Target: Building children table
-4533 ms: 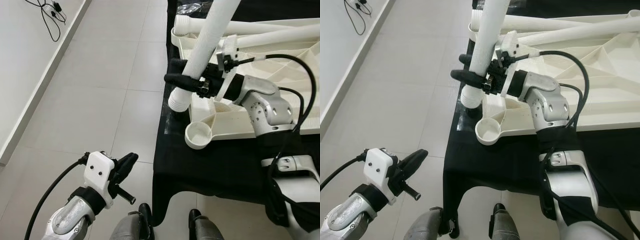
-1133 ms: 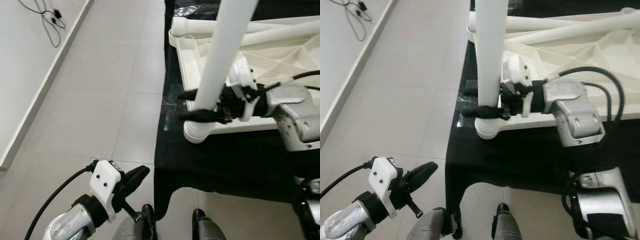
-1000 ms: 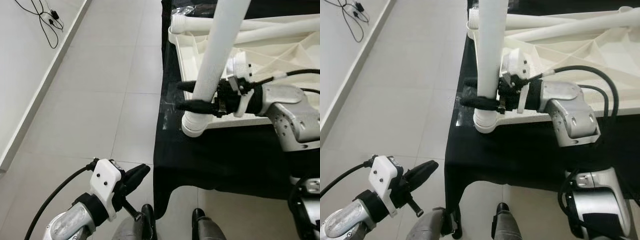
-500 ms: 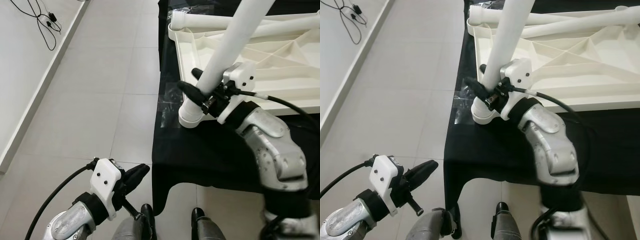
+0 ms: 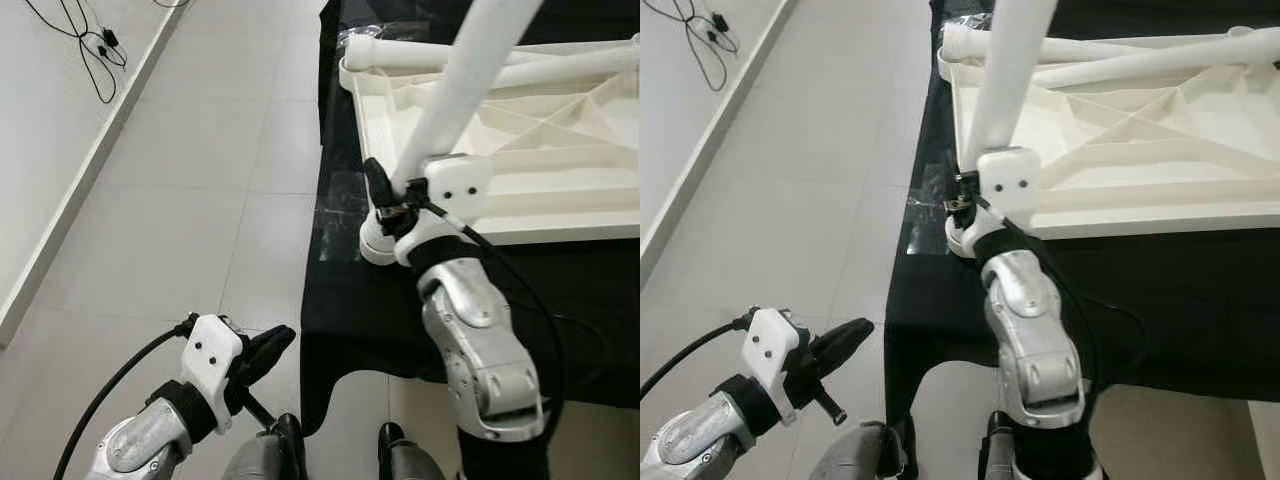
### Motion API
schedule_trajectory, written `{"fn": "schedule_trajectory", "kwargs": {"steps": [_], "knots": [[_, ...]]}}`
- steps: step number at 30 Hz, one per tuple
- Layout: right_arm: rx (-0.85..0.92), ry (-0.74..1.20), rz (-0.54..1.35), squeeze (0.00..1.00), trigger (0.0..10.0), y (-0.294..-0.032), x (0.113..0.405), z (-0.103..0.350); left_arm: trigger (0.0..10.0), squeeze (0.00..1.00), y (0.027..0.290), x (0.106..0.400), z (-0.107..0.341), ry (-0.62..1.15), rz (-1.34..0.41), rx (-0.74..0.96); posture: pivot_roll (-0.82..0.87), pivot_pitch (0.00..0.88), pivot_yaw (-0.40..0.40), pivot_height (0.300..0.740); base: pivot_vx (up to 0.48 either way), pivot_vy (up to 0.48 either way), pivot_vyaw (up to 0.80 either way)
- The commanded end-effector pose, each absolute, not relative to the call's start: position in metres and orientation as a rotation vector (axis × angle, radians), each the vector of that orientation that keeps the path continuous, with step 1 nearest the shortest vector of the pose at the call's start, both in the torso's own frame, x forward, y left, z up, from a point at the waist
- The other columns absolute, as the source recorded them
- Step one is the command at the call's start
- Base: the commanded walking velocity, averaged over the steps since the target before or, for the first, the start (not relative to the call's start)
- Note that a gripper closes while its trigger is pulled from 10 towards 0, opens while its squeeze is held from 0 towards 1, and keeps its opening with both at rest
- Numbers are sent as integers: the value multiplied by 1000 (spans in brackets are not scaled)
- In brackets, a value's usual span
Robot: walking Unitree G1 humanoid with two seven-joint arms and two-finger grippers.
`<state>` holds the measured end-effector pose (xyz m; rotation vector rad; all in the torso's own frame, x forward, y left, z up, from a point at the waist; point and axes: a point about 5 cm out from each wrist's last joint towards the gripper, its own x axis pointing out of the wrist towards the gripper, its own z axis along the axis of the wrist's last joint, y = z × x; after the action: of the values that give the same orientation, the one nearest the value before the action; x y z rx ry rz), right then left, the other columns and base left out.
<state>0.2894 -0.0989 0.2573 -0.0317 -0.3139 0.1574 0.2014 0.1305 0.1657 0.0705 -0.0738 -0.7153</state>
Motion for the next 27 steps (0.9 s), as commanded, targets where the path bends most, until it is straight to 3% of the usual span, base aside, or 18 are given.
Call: {"fn": "schedule_trajectory", "kwargs": {"steps": [1,9,13,18,25,27], "knots": [[-58,-90,58,0,10000,-108,298,216,10000,0,133,201,157,-42,-706,73,19,333,68,740,0,0,0],[-60,-88,113,0,10000,-105,307,219,10000,0,132,203,158,-51,-695,75,12,333,62,740,0,0,0],[-139,-161,377,0,10000,-95,320,235,10000,0,131,205,158,-57,-693,73,12,332,61,740,0,0,0],[-213,-220,565,0,10000,-93,328,253,10000,0,131,206,158,-61,-692,72,10,333,58,740,0,0,0],[-222,-237,740,0,10000,-95,332,265,10000,0,130,206,158,-64,-692,71,12,333,58,740,0,0,0],[-142,-241,885,0,10000,-98,331,270,10000,0,130,205,158,-65,-691,71,16,336,63,740,0,0,0]]}}
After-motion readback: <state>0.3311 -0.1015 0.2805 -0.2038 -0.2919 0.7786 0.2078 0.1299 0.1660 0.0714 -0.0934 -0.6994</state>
